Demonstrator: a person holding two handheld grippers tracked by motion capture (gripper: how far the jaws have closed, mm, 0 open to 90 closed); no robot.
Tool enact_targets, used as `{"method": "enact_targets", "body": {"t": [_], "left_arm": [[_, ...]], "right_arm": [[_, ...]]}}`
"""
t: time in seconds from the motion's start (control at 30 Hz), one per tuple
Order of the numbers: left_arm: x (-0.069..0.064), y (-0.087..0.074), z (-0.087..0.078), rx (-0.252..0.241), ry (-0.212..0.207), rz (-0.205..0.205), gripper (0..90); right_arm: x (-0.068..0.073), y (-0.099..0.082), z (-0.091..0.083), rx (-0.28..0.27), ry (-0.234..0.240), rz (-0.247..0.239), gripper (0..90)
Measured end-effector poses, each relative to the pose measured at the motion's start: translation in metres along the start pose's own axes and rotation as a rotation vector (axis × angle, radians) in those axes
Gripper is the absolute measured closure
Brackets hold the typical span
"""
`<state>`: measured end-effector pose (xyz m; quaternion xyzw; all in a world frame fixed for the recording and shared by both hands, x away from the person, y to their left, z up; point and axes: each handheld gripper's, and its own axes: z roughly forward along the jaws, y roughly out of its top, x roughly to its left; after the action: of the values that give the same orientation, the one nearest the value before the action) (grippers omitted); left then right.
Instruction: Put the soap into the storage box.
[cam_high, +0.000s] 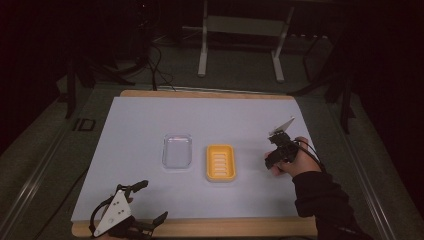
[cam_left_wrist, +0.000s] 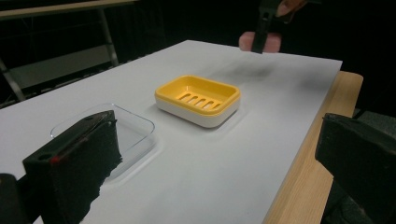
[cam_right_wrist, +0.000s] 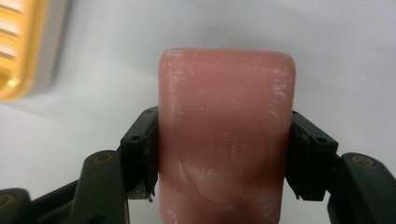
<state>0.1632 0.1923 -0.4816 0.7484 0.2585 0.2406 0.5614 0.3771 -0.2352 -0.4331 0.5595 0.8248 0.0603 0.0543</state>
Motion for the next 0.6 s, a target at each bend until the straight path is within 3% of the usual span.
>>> {"method": "enact_targets", "body": {"t": [0.4,0.6], "left_arm": [[0.0,0.001,0.002,-0.002,-0.012,0.0,0.3],[0.0,0.001,0.001,-0.001,-0.014,0.003,0.3]], "right_arm": [[0.03,0.03,-0.03,-0.083,0.03,0.032,37.5],[0.059,0.044,-0.039,-0.123,0.057,0.017,37.5]]}}
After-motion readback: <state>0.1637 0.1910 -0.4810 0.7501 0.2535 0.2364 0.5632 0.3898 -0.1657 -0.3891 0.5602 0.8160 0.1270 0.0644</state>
